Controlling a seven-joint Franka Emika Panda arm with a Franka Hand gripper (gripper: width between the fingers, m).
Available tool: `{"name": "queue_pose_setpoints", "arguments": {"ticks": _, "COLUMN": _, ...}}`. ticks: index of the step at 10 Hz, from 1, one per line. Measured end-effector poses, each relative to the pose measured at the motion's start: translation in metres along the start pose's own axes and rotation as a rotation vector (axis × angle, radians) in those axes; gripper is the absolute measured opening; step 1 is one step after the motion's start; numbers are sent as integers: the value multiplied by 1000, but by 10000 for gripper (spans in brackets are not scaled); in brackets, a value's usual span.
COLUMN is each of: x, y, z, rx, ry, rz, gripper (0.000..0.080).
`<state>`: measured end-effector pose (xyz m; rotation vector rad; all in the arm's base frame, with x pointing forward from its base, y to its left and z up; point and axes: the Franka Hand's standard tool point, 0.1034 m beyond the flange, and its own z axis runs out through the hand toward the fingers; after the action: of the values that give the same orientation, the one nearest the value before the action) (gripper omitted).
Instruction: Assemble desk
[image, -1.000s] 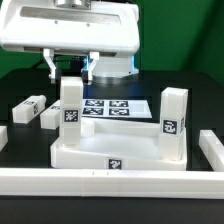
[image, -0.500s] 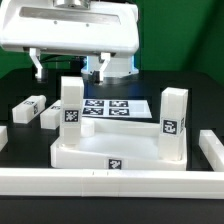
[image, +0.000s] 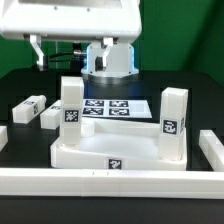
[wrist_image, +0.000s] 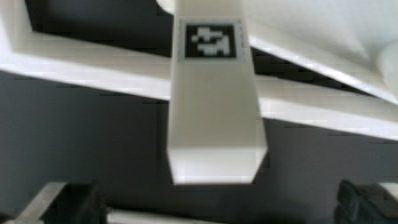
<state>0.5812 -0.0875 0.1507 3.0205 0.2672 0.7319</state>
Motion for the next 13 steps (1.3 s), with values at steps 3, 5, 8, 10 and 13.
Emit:
{"name": "queue_pose_setpoints", "arguments": {"ticks": 3, "x": -2, "y": -4, "z": 3, "rx": 19, "ry": -20, "rz": 10, "gripper": 649}}
{"name": "queue_pose_setpoints", "arguments": {"ticks": 5, "x": -4, "y": -15, "z": 8, "rx": 99, "ry": -141, "rz": 24, "gripper": 649}}
{"name": "queue_pose_setpoints", "arguments": {"ticks": 8, "x": -7, "y": -7, "z": -2, "rx": 164, "ry": -354, "rz": 28, "gripper": 649}}
{"name": "queue_pose_setpoints", "arguments": {"ticks": 10, "x": -4, "y": -5, "z": -15, "rx": 217, "ry": -472, "rz": 18, "gripper": 649}}
{"name": "queue_pose_setpoints", "arguments": {"ticks": 13, "x": -3, "y": -16, "z": -11, "rx": 261, "ry": -563, "rz": 8, "gripper": 649}}
